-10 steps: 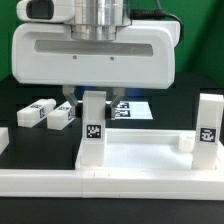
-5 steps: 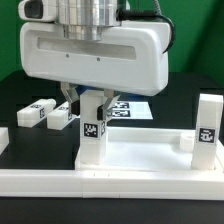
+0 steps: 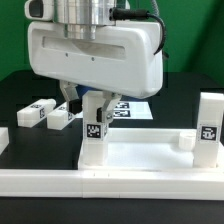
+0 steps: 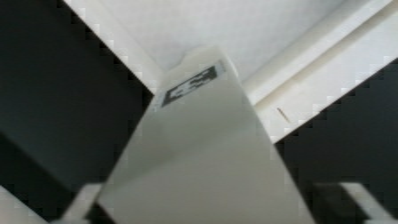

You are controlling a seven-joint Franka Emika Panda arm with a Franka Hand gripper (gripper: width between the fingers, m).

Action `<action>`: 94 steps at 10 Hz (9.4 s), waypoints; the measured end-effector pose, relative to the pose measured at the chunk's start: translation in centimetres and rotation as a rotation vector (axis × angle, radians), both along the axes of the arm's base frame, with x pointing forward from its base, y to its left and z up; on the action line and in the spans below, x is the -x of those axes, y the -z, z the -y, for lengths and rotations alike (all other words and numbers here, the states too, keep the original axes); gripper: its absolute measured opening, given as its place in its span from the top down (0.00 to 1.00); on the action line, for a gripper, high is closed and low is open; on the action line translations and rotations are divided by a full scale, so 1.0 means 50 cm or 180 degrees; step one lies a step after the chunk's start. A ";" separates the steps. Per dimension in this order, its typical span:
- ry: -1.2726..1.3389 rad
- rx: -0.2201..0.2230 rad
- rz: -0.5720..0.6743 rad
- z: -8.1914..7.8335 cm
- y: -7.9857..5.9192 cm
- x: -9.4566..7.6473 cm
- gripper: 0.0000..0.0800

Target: Assemble desk

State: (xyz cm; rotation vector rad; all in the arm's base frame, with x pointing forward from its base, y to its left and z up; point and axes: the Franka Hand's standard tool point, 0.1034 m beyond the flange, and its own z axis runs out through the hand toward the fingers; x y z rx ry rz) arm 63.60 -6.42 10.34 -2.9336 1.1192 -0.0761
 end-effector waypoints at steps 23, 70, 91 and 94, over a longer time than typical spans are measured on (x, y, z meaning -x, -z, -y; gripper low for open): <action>0.2558 -0.0454 -0.0093 -0.142 0.018 0.174 0.19; -0.2251 0.0015 -0.0335 -0.033 0.170 0.217 0.92; -0.6943 0.0318 -0.0681 -0.106 0.173 0.093 0.92; -0.7300 0.0320 -0.0771 -0.124 0.170 0.080 0.92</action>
Offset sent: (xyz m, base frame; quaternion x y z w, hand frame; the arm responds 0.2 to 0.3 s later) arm -0.0356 0.0212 0.0264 -0.0244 -0.0162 0.0906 0.9955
